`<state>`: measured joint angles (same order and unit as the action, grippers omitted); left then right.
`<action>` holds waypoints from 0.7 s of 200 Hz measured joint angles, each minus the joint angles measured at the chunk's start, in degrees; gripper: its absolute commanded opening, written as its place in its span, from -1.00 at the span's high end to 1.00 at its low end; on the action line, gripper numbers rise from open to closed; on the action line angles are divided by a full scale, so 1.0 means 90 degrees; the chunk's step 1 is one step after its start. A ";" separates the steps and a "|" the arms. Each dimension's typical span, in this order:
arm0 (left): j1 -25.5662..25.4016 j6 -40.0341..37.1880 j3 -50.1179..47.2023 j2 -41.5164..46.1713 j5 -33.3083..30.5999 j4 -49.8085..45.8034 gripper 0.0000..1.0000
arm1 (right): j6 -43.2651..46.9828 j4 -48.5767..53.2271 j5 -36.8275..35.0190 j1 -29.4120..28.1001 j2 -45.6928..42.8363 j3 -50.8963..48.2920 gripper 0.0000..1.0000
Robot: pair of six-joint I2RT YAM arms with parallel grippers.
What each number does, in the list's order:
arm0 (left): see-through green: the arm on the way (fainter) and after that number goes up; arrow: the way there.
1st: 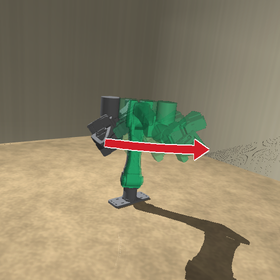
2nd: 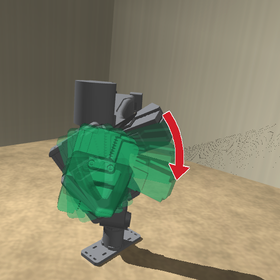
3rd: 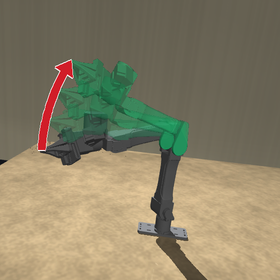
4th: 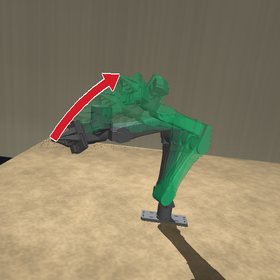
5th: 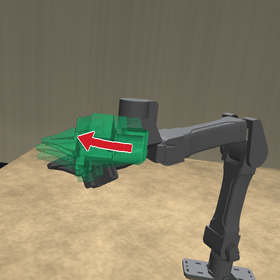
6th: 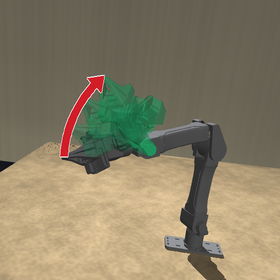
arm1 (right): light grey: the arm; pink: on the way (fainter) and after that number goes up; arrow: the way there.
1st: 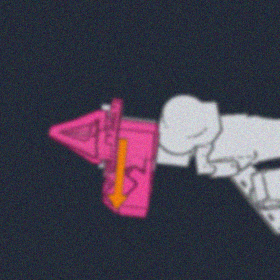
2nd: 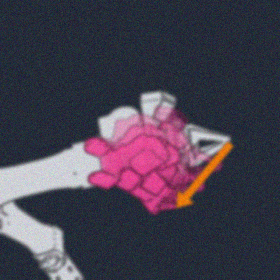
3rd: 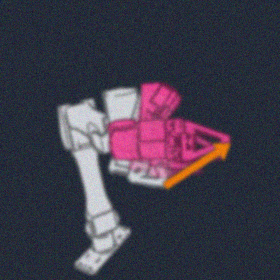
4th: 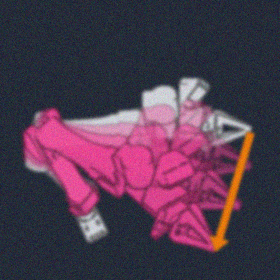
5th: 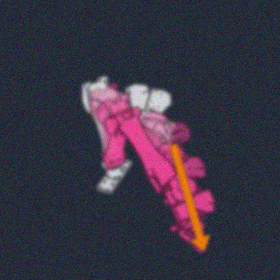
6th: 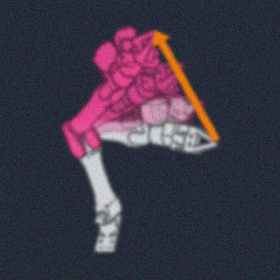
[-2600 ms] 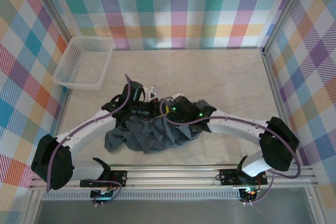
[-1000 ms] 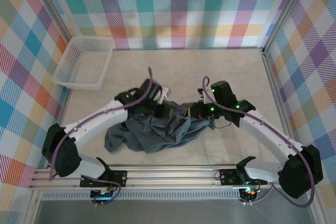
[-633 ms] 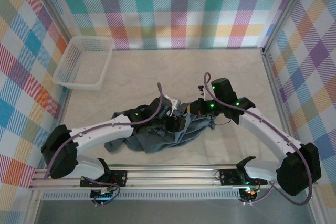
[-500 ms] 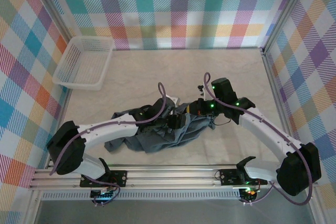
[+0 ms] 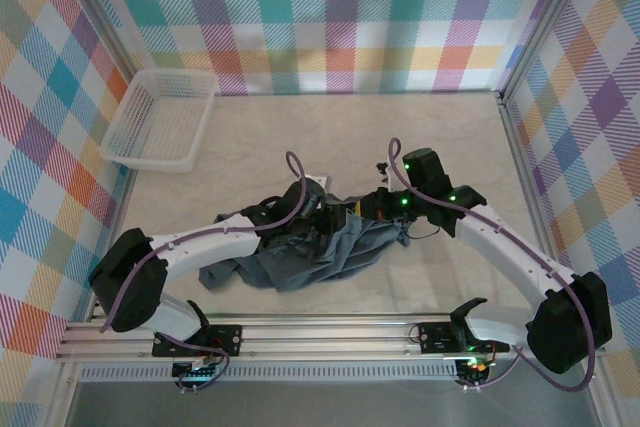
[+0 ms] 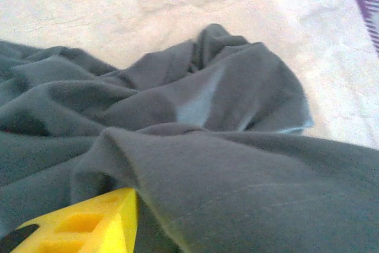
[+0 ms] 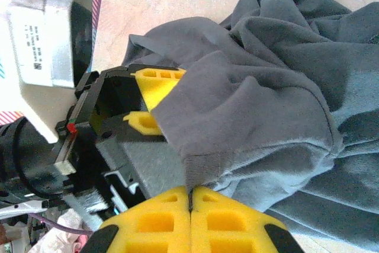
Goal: Fold the inside-out t-shirt
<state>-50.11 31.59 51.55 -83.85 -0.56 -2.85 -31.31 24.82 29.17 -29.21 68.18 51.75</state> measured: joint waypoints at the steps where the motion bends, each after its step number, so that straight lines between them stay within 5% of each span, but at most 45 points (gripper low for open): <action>1: 0.0000 -0.0007 0.0000 0.0002 0.0015 0.0007 0.01 | 0.0000 0.0000 0.0002 0.0000 0.0000 0.0000 1.00; 45: 0.0044 -0.0211 -0.0168 0.0226 0.0512 0.0508 -0.01 | 0.0000 0.0000 0.0070 0.0000 0.0000 0.0000 1.00; 140: 0.0282 0.0151 0.0447 -0.0721 -0.0029 -0.0464 0.15 | -0.0049 0.0039 0.0049 0.0000 0.0000 0.0002 1.00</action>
<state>-47.57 32.95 55.57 -90.35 -0.82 -7.03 -31.75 25.17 29.61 -29.21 68.18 51.77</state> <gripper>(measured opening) 0.442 0.046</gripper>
